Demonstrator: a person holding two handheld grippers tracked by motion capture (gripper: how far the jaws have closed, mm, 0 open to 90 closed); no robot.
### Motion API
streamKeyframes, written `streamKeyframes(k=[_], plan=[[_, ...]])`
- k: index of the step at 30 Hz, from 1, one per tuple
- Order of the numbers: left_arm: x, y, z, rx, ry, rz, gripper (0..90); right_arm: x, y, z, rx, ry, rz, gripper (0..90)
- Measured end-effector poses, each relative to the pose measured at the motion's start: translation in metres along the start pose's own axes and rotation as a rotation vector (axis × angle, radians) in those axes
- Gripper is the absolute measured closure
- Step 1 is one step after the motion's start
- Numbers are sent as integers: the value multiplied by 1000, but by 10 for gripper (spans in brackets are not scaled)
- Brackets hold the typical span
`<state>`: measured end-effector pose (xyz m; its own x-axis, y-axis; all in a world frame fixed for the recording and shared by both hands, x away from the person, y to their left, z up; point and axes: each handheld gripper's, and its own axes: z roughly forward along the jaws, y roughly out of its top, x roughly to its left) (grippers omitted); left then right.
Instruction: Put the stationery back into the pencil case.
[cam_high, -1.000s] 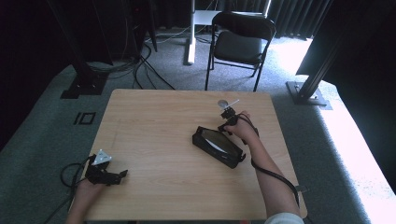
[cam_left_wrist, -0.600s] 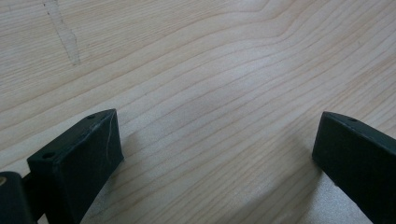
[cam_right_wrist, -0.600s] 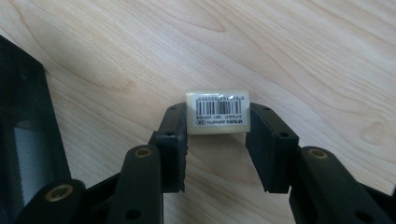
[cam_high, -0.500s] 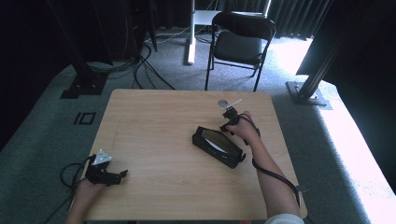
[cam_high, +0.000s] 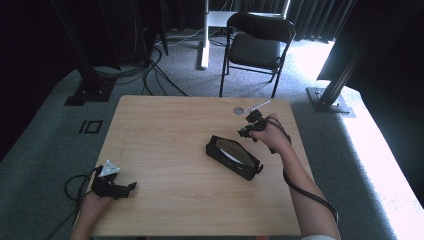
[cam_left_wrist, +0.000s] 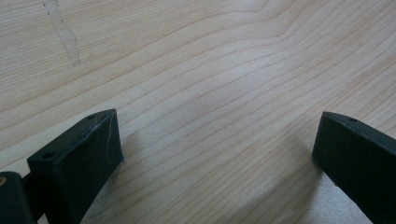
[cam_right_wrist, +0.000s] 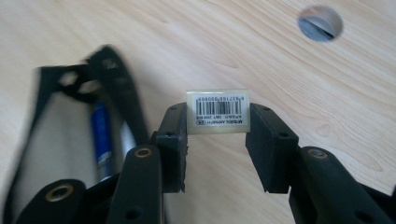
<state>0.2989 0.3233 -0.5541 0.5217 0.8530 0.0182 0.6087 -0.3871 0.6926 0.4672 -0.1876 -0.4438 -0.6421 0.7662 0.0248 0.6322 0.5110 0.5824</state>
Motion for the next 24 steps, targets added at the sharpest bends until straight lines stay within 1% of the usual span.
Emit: streamKeyframes(k=[1, 2, 4, 6, 9, 10, 11, 12, 13, 17, 20, 22, 24], plan=[[0, 0, 0, 0, 0, 0, 16, 3, 1, -4, -14, 5, -5, 589], [0, 0, 0, 0, 0, 0, 17, 7, 2, -8, -14, 17, -23, 589], [0, 0, 0, 0, 0, 0, 16, 14, 3, -16, -33, 35, -37, 589], [0, 0, 0, 0, 0, 0, 16, 21, 4, -21, -37, 49, -70, 589], [0, 0, 0, 0, 0, 0, 16, 32, 4, -27, -53, 81, -96, 588], [0, 0, 0, 0, 0, 0, 16, 35, 4, -28, -49, 89, -108, 588], [0, 0, 0, 0, 0, 0, 16, 35, 4, -28, -49, 89, -108, 588], [0, 0, 0, 0, 0, 0, 17, 41, 3, -30, -44, 93, -128, 588], [0, 0, 0, 0, 0, 0, 17, 44, 2, -30, -30, 94, -140, 589], [0, 0, 0, 0, 0, 0, 17, 48, -2, -27, -13, 107, -149, 588], [0, 0, 0, 0, 0, 0, 16, 51, -6, -23, 4, 116, -151, 588], [0, 0, 0, 0, 0, 0, 16, 54, -9, -19, 27, 125, -166, 588], [0, 0, 0, 0, 0, 0, 16, 56, -11, -15, 43, 133, -171, 588]])
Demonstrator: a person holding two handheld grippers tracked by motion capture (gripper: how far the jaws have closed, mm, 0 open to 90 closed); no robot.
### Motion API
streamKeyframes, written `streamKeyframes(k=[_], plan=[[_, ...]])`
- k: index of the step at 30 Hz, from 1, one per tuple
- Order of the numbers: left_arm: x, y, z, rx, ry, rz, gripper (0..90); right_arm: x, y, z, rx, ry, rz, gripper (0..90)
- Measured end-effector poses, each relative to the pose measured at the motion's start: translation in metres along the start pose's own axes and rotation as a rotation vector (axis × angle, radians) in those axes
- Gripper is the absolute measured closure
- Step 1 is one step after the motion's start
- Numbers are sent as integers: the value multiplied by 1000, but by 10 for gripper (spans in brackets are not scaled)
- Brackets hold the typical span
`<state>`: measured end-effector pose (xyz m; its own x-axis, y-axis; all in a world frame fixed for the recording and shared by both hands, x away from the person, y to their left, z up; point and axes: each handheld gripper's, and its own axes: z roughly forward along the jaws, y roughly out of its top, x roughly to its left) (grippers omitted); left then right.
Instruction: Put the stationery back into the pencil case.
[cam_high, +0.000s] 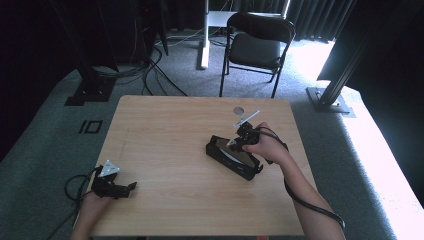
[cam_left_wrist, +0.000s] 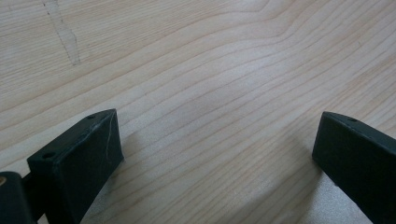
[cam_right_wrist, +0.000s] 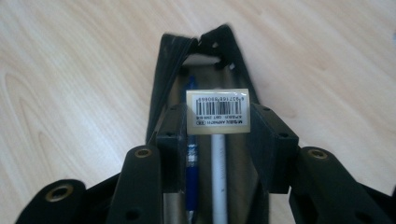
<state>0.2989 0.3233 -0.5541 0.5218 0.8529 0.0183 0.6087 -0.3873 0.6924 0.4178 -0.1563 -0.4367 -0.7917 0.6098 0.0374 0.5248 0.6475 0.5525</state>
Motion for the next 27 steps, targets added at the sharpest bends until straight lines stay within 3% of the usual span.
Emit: streamKeyframes(k=[14, 21, 27], plan=[[0, 0, 0, 0, 0, 0, 16, 2, -4, 24, 76, 8, -1, 585], [0, 0, 0, 0, 0, 0, 17, 2, -4, 27, 90, 21, -12, 577], [0, 0, 0, 0, 0, 0, 17, 0, -2, 25, 63, 22, 0, 527]])
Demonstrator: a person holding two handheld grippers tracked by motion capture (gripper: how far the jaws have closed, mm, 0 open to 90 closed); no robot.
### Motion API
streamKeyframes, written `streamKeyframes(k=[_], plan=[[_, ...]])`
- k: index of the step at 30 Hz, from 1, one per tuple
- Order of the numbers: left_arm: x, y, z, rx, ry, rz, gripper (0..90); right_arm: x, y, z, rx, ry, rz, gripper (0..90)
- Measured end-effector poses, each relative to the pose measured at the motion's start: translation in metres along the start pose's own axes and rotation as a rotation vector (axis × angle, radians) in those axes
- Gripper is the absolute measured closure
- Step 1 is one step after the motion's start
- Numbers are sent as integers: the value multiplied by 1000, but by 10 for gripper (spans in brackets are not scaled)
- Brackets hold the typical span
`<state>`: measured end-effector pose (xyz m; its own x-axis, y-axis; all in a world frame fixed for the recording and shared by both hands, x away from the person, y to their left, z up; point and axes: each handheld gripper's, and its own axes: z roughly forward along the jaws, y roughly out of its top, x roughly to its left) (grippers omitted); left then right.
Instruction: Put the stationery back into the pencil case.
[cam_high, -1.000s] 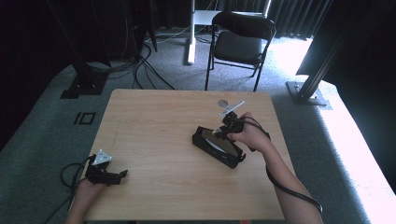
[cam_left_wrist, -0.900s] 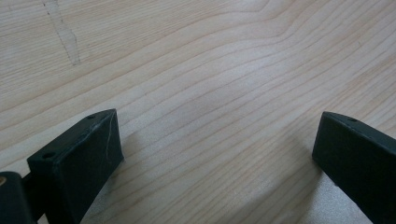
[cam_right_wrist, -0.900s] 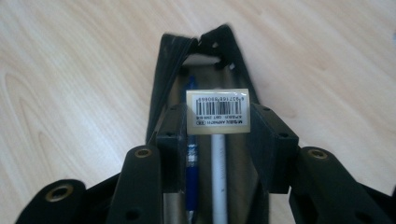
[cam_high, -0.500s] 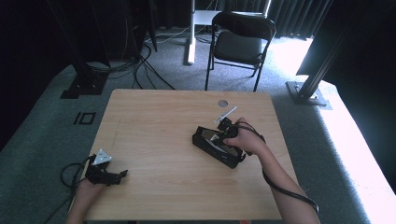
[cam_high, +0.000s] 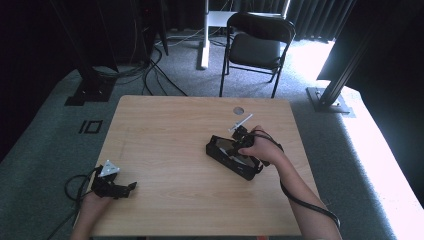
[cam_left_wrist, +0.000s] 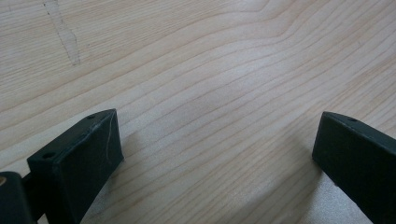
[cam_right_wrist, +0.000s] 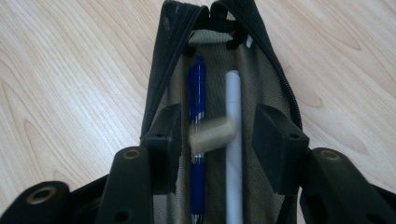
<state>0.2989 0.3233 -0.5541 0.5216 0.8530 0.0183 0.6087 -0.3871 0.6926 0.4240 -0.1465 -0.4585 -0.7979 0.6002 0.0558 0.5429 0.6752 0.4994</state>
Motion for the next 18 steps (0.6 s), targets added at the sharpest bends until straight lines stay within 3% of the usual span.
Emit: streamKeyframes(k=[7, 10, 13, 18], plan=[[0, 0, 0, 0, 0, 0, 16, -2, 3, -14, -68, 18, 8, 502], [0, 0, 0, 0, 0, 0, 17, -5, 1, -20, -108, 26, 32, 474], [0, 0, 0, 0, 0, 0, 17, -8, -1, -23, -124, 17, 40, 471], [0, 0, 0, 0, 1, -1, 17, -20, -10, -31, -193, -26, 93, 437]])
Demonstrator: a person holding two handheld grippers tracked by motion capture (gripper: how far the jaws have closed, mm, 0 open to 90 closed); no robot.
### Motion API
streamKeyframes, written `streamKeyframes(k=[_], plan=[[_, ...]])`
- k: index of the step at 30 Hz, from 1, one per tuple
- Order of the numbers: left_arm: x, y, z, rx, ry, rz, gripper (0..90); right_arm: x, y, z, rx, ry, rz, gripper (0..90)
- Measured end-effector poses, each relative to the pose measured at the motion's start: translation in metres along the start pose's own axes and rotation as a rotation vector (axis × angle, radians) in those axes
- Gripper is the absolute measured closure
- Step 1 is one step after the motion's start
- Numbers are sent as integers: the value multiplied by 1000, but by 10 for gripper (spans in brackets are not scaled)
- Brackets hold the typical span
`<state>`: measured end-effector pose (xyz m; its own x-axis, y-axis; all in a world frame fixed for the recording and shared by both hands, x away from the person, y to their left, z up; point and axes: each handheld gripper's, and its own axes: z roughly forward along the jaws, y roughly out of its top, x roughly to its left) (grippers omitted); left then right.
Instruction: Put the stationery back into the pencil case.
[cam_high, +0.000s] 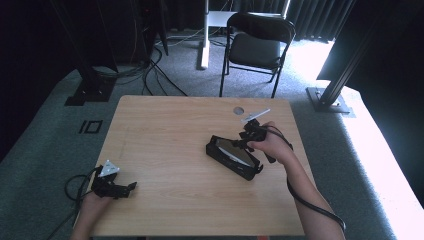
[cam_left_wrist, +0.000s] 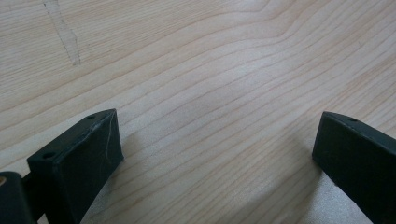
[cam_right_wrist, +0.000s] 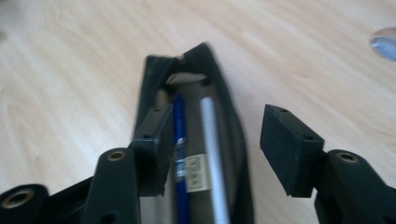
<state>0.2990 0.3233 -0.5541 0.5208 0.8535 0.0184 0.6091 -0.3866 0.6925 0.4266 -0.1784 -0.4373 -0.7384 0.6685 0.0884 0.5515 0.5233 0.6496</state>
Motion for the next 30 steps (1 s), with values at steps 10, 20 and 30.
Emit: streamKeyframes(k=[10, 20, 30], plan=[[0, 0, 0, 1, 1, 0, 16, -19, -19, -17, -98, -89, 95, 417], [0, 0, 0, 0, 1, 0, 16, -35, -50, -26, -148, -169, 177, 386], [0, 0, 0, 0, 1, 0, 16, -47, -94, -18, -131, -270, 258, 376]])
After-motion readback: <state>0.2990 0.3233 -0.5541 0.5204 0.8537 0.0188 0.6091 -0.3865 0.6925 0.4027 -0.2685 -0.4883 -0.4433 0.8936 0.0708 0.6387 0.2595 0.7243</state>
